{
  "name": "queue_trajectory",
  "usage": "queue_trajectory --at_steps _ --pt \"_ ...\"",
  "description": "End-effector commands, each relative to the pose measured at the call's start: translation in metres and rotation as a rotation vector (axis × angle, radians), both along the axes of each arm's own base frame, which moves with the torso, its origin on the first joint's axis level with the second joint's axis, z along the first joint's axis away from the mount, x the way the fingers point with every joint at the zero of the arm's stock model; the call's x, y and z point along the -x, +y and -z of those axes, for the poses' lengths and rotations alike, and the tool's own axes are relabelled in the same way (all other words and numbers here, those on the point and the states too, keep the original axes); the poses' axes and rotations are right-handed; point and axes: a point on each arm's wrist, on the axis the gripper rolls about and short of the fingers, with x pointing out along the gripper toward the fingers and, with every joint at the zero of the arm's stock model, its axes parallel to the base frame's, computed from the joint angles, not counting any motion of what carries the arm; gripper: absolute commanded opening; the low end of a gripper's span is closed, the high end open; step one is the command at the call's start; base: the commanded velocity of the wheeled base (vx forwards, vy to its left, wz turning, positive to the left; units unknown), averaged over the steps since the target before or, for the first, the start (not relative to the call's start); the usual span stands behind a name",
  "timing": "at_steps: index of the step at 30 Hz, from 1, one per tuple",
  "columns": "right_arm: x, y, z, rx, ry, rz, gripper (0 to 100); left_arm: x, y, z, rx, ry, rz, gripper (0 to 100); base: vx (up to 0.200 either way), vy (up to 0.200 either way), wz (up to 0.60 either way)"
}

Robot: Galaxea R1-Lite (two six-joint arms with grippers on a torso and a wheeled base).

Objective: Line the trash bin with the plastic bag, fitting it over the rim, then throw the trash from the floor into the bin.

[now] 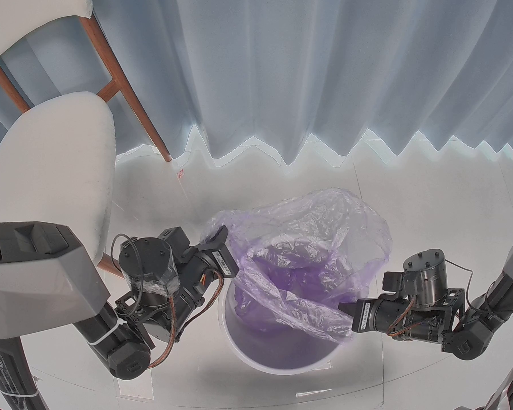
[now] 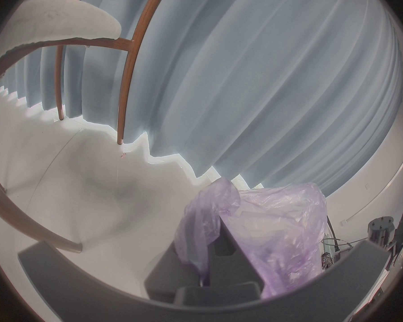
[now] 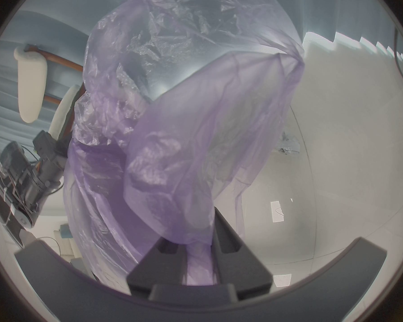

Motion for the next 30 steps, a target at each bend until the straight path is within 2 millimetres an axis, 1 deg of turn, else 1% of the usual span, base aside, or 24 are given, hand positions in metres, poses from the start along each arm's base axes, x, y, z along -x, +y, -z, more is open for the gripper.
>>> queue_trajectory --at_steps 1,5,9,15,17,22,25,30 --pt "0.001 -0.002 0.007 0.017 0.020 0.003 0 0.006 -0.006 0.001 -0.004 0.005 0.020 0 0.000 0.000 0.00" --pt "-0.003 -0.003 0.009 0.016 0.013 0.019 0 0.010 -0.011 0.002 -0.003 0.007 0.037 0 0.000 0.000 0.00" --pt "-0.009 -0.006 0.002 -0.036 -0.026 0.056 0 0.013 -0.014 0.005 -0.009 0.016 0.049 0 0.000 0.000 0.00" --pt "-0.010 -0.012 -0.002 -0.066 -0.039 0.082 0 0.010 -0.011 0.005 -0.011 0.016 0.037 0 0.000 0.000 0.00" --pt "-0.015 -0.018 -0.003 -0.071 -0.044 0.111 0 0.007 -0.008 0.005 -0.008 0.016 0.028 0 0.000 0.000 0.00" --pt "-0.018 -0.022 -0.007 -0.096 -0.050 0.123 0 0.008 -0.008 0.005 -0.009 0.017 0.028 0 0.000 0.000 0.00" --pt "-0.020 -0.023 -0.011 -0.114 -0.060 0.134 0 0.007 -0.008 0.006 -0.011 0.019 0.028 0 0.000 0.000 0.00" --pt "-0.024 -0.025 -0.026 -0.201 -0.091 0.153 0 0.009 -0.012 0.011 -0.020 0.030 0.040 0 0.000 0.000 0.00"
